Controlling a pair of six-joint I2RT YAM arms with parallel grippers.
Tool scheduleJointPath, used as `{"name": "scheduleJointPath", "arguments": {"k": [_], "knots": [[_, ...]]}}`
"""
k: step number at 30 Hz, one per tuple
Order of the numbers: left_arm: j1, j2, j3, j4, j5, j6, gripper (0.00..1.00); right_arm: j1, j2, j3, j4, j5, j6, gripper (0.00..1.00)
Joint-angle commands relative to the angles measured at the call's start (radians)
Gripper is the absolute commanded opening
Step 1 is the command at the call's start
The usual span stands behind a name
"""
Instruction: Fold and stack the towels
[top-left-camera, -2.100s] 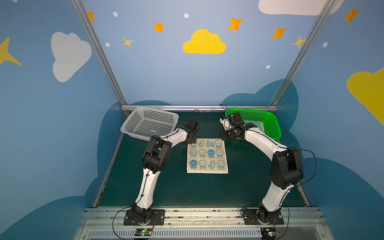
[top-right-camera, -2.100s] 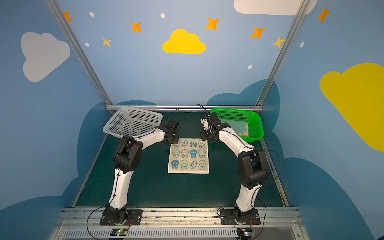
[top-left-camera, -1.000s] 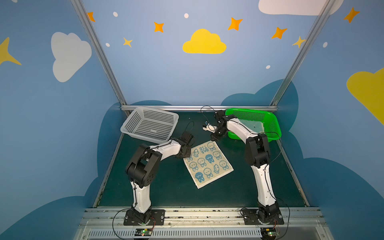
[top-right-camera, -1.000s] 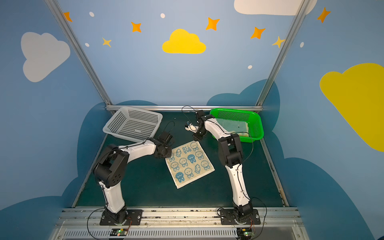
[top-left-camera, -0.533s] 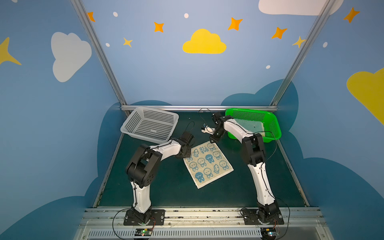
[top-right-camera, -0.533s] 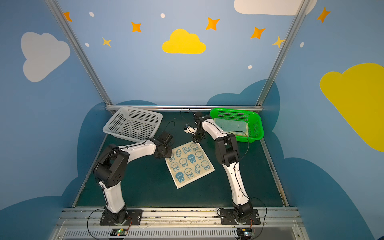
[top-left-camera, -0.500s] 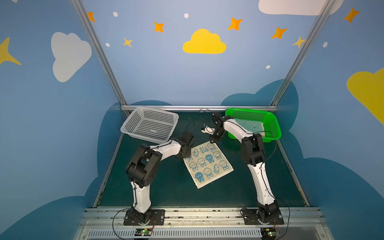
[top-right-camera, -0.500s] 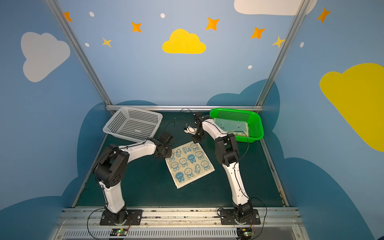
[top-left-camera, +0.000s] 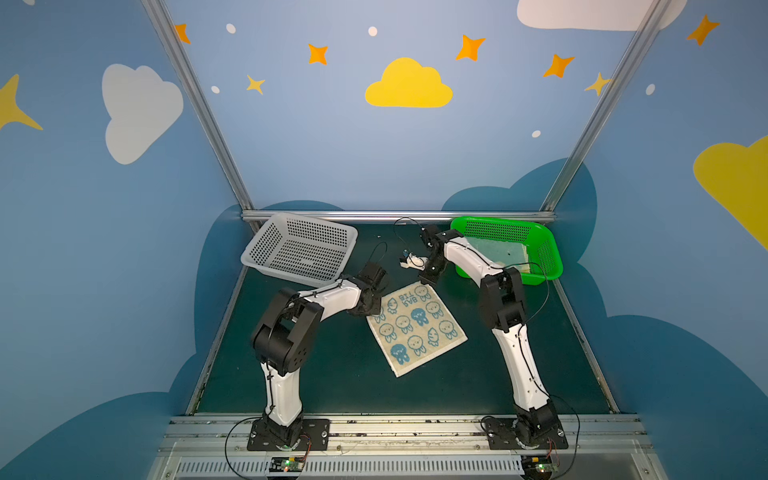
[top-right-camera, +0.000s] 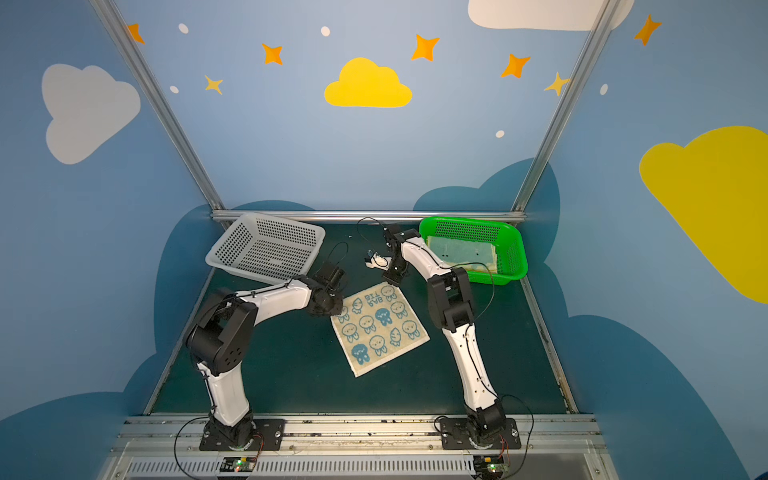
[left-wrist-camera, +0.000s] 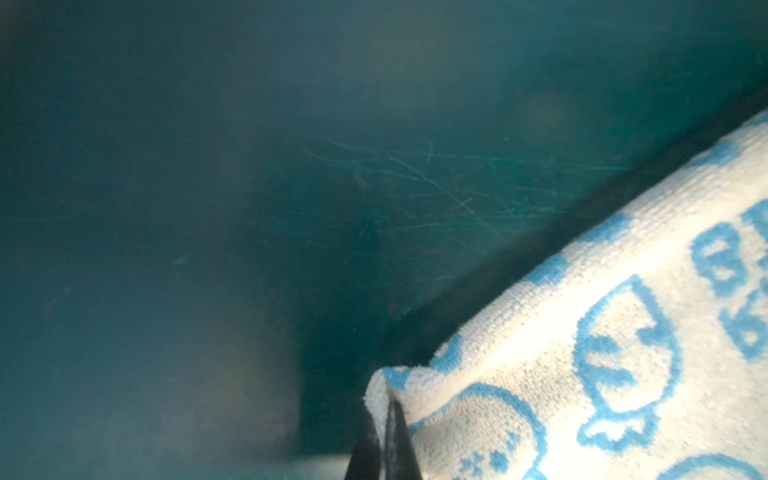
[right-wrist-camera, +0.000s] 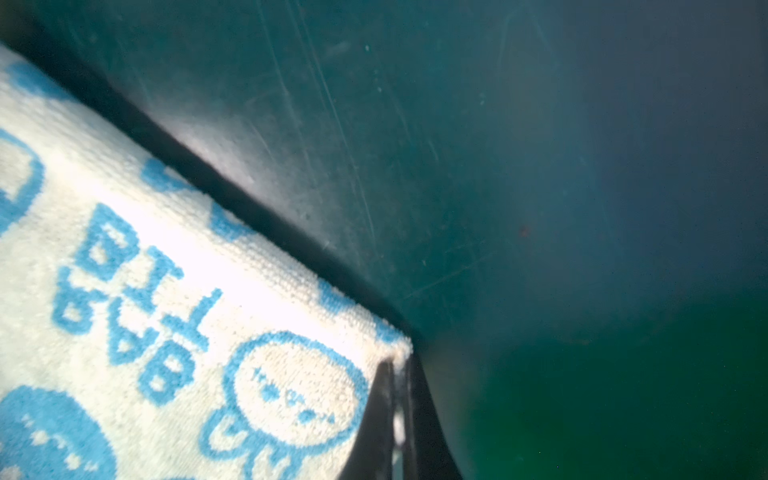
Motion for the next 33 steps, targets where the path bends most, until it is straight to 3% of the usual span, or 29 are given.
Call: {"name": "scheduleJointPath", "arguments": {"k": [1,8,15,24,33], "knots": [[0.017,-0.008,-0.006,0.004,-0.001,0.038,0.04,0.005,0.004,0.0,-0.048,-0.04,0.008,0.0],[0.021,-0.07,0.022,0.075,-0.033,0.123,0.04,-0.024,-0.122,-0.05,0.057,-0.115,0.157,0.0],[0.025,-0.179,-0.04,0.165,-0.091,0.211,0.04,-0.058,-0.311,-0.303,0.282,-0.188,0.301,0.0],[-0.006,-0.357,-0.222,0.303,-0.051,0.283,0.04,-0.077,-0.476,-0.55,0.409,-0.25,0.334,0.0],[-0.099,-0.482,-0.32,0.269,-0.068,0.274,0.04,-0.08,-0.575,-0.688,0.402,-0.256,0.376,0.0]]}}
